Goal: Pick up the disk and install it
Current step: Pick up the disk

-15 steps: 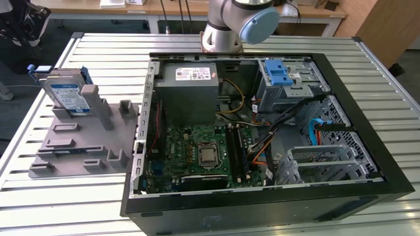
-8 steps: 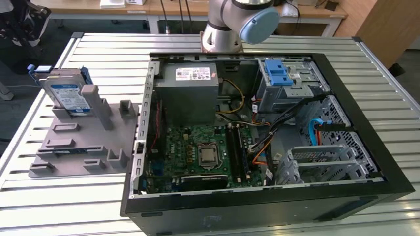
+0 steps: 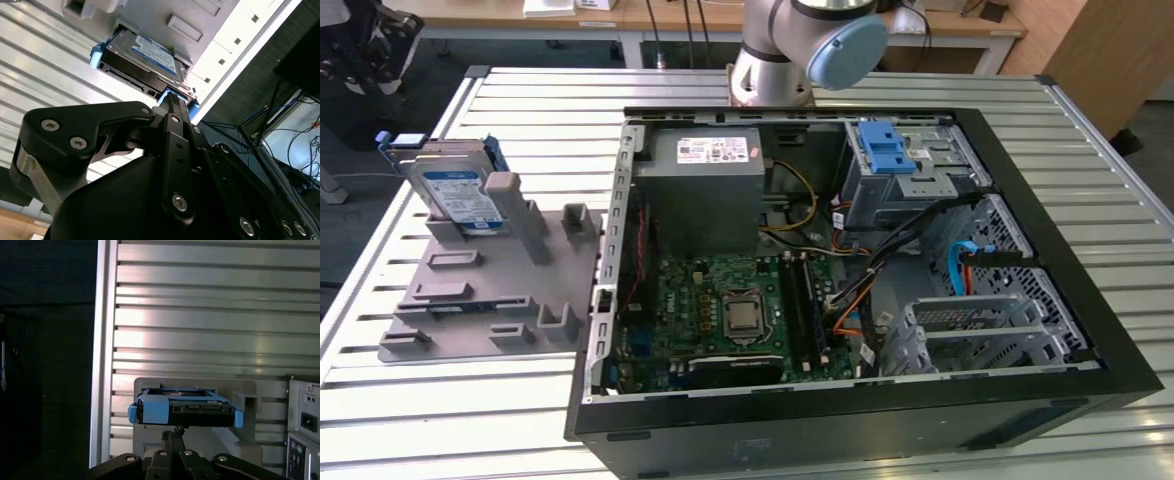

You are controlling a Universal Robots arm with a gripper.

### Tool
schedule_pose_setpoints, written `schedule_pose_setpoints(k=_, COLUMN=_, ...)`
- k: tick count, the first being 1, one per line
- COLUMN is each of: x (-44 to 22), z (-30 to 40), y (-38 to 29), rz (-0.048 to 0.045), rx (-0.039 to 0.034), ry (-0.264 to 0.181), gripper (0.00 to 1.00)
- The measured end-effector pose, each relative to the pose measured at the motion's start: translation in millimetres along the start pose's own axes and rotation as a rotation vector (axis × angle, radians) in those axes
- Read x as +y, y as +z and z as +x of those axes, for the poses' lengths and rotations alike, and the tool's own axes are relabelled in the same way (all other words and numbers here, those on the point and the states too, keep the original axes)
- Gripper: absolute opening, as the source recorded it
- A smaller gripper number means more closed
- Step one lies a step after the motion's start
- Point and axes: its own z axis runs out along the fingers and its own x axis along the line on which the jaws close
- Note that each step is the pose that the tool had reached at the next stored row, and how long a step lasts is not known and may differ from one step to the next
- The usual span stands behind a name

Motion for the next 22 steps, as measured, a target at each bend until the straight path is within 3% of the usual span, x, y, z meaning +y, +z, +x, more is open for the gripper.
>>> schedule_pose_setpoints(k=22, x=0.0, z=0.0, y=0.1, rz=0.0011, rx=0.0004, ry=-0.051, gripper=0.11)
